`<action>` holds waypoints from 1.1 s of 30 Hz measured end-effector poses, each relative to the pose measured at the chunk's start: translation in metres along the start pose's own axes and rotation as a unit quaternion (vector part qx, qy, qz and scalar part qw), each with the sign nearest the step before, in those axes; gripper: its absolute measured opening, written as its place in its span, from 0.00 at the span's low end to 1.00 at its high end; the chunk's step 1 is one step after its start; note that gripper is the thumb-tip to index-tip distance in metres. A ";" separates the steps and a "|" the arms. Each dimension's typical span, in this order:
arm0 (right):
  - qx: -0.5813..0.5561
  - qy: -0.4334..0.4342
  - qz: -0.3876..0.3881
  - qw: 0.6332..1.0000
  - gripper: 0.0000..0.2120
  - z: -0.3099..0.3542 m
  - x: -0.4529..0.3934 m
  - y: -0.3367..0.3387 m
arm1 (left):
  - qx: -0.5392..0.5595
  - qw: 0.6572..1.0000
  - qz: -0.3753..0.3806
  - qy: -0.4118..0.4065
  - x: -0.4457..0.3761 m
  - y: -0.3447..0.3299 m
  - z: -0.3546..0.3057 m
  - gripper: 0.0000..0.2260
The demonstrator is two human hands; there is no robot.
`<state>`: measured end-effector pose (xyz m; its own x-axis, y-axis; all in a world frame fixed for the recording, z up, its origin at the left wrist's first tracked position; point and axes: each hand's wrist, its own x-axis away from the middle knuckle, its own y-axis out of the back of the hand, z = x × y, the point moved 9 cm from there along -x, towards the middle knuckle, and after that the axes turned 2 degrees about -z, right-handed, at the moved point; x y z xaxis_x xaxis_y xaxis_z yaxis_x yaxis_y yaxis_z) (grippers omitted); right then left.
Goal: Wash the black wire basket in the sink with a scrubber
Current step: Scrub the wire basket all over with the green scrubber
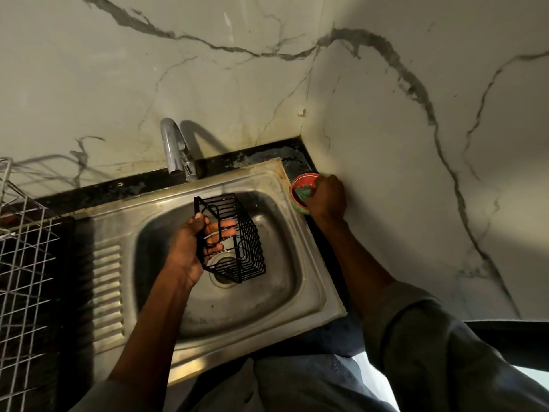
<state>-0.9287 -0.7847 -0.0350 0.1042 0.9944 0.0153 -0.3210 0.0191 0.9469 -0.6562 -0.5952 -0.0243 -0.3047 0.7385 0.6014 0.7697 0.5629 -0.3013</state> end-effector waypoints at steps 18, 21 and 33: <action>0.023 0.007 0.056 0.998 0.21 0.007 -0.012 -0.027 | -0.042 0.999 -0.022 -0.013 -0.001 0.008 0.002 0.15; 0.026 0.003 0.059 0.998 0.22 0.005 -0.016 -0.028 | -0.039 0.999 -0.021 -0.014 -0.002 0.009 0.001 0.15; -0.136 -0.031 -0.059 0.988 0.12 0.015 -0.002 0.014 | -0.051 0.998 -0.033 -0.020 -0.011 0.015 0.005 0.16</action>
<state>-0.9191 -0.7884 -0.0167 0.2109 0.9755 -0.0628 -0.5433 0.1704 0.8221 -0.6442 -0.5926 -0.0390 -0.3770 0.7160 0.5876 0.7997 0.5716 -0.1835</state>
